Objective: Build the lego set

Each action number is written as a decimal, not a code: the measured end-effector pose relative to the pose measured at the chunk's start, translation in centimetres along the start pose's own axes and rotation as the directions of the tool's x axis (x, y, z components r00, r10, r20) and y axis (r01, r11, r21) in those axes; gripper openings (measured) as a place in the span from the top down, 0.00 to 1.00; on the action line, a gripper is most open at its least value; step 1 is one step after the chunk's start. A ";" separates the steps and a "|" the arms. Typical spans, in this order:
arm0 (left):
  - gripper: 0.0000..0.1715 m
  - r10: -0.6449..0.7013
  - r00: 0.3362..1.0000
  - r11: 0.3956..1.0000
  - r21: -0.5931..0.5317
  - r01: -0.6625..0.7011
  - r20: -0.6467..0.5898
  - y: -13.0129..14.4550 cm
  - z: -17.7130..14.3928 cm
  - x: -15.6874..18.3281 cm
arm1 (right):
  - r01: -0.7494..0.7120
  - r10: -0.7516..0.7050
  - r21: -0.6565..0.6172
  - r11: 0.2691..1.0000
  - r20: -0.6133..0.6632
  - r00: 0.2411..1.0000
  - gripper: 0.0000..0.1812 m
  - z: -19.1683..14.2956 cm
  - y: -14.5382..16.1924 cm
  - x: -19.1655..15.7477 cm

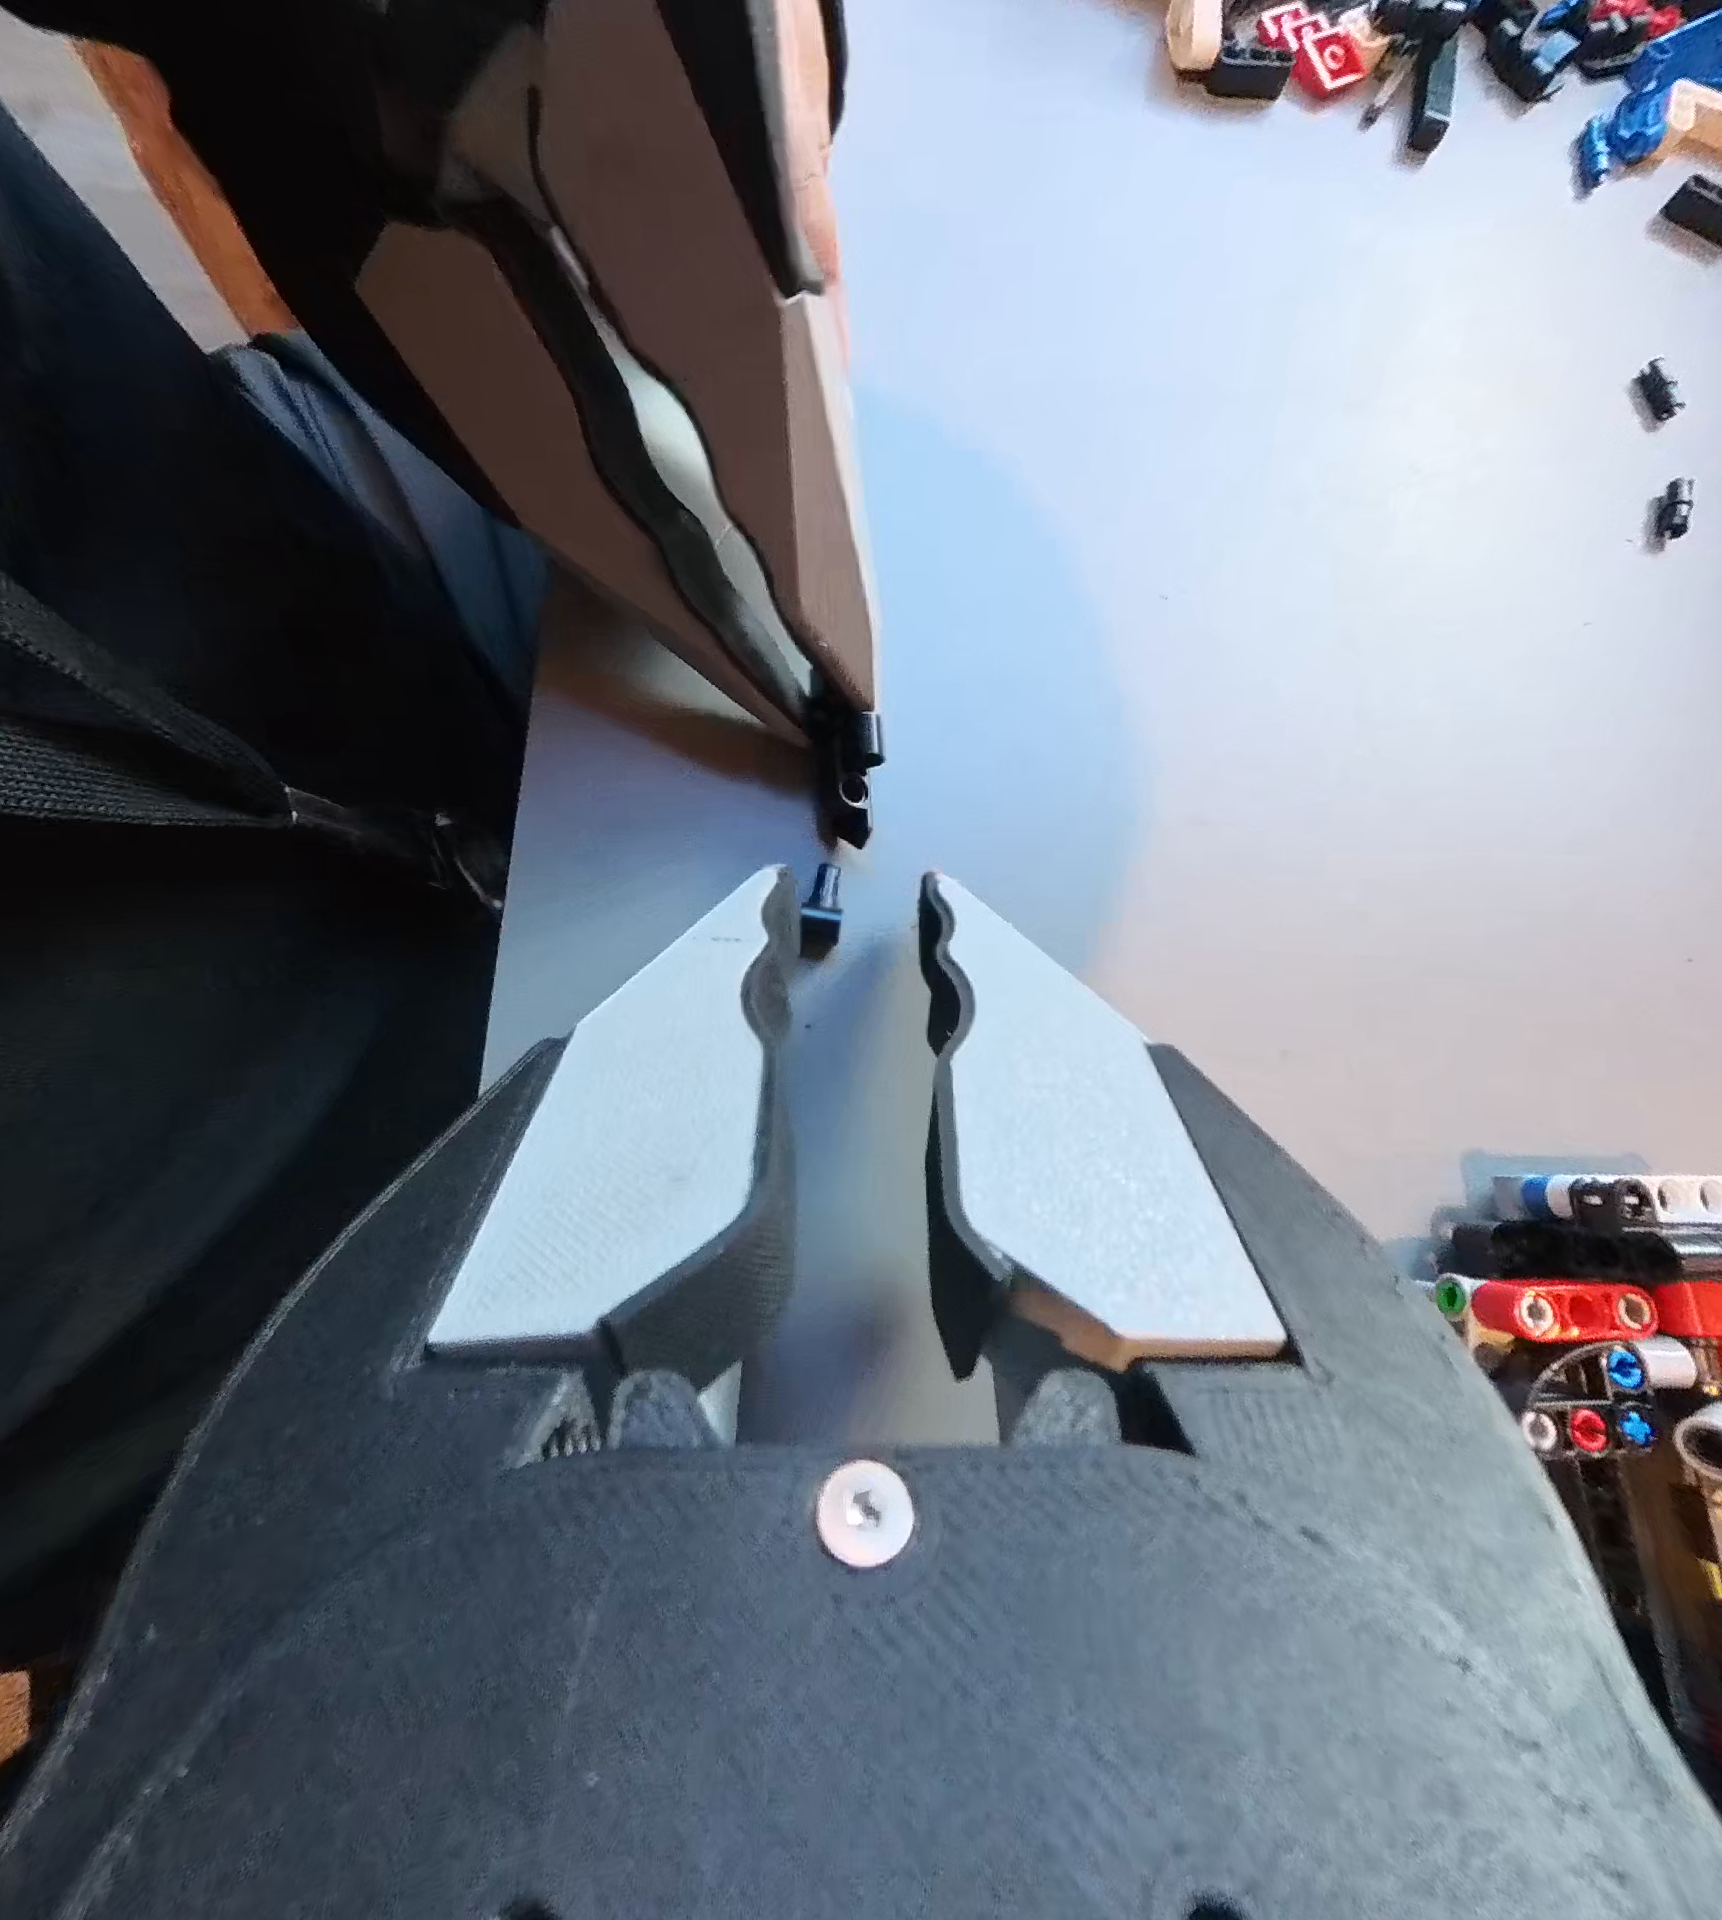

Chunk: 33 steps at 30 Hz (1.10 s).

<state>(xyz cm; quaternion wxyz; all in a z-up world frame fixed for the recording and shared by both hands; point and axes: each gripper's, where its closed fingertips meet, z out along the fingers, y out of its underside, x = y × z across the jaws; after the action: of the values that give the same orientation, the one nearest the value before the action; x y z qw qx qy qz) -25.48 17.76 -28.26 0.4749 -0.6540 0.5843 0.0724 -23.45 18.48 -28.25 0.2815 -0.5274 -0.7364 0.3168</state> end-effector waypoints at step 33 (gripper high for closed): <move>0.89 -0.402 0.806 0.907 -0.065 0.416 -0.434 0.7 -0.5 0.5 | 0.047 -0.047 0.010 0.999 0.050 0.998 1.00 1.3 -1.3 -0.4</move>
<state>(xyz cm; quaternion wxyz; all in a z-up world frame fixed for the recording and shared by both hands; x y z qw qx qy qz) -26.13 17.19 -28.65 0.3464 -0.7556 0.5224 -0.1901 -25.14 17.58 -28.11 0.2727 -0.5005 -0.7540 0.3265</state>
